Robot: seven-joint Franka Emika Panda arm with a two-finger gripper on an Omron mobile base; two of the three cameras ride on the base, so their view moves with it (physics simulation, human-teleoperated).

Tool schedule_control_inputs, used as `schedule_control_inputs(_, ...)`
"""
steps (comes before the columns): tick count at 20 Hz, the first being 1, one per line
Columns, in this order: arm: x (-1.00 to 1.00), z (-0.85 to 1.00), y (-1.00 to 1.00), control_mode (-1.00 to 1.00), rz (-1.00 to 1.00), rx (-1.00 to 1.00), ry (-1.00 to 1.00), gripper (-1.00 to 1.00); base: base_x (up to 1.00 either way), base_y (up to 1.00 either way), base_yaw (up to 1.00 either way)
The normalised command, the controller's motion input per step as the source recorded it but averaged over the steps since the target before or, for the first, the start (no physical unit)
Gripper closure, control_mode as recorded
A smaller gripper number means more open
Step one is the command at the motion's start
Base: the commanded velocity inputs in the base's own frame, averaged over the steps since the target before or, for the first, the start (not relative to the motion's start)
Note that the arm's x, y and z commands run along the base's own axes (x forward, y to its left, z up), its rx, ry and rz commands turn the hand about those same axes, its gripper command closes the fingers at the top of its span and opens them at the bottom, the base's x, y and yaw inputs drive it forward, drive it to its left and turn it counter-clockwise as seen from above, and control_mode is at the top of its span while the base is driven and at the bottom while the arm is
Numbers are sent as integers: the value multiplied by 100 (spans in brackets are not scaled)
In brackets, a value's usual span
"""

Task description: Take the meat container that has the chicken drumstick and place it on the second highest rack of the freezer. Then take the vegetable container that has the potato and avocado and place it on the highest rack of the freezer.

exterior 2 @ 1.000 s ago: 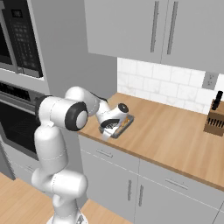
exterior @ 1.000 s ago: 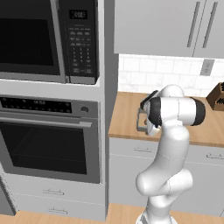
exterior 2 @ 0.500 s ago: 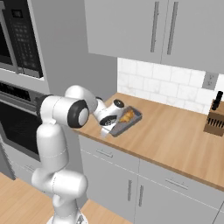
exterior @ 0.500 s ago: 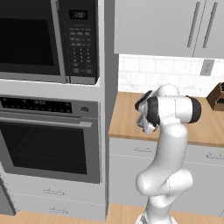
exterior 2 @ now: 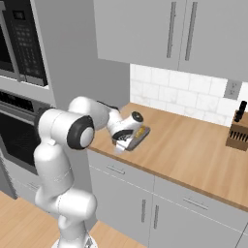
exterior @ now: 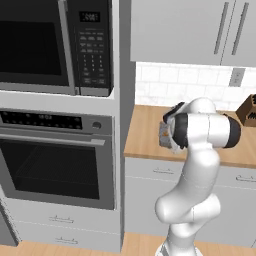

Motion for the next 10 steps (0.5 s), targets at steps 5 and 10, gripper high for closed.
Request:
schedule_control_inputs(5, -87, 75, -45, -100, 35, 1, -25, 100, 0, 0, 0)
schedule_control_inputs(10, -100, 77, -42, -100, 43, 0, -34, 100, 0, 0, 0)
